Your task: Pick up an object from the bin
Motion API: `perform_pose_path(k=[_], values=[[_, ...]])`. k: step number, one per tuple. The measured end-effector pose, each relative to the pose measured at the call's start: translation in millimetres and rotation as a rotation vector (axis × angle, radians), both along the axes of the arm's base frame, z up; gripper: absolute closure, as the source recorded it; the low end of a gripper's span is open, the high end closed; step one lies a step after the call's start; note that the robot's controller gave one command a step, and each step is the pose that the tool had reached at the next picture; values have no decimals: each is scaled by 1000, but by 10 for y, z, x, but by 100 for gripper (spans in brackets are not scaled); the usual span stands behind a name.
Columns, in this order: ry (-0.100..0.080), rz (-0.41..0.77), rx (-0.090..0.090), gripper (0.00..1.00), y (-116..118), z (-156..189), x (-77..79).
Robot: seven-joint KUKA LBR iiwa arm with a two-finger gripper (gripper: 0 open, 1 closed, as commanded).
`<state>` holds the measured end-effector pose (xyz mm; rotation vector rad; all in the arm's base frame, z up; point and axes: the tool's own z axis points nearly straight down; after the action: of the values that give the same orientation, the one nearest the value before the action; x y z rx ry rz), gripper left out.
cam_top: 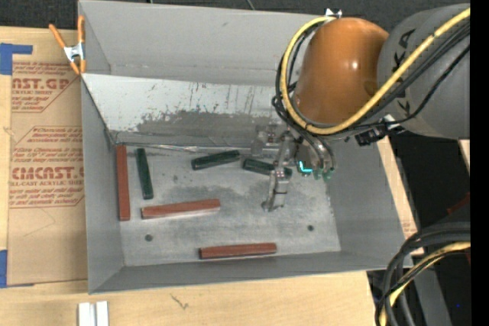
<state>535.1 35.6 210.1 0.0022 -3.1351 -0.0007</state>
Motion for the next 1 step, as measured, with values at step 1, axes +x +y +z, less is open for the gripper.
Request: perform_pose_path(k=[1], values=[[-8, -1, 1, 0, -1, 41, 17]])
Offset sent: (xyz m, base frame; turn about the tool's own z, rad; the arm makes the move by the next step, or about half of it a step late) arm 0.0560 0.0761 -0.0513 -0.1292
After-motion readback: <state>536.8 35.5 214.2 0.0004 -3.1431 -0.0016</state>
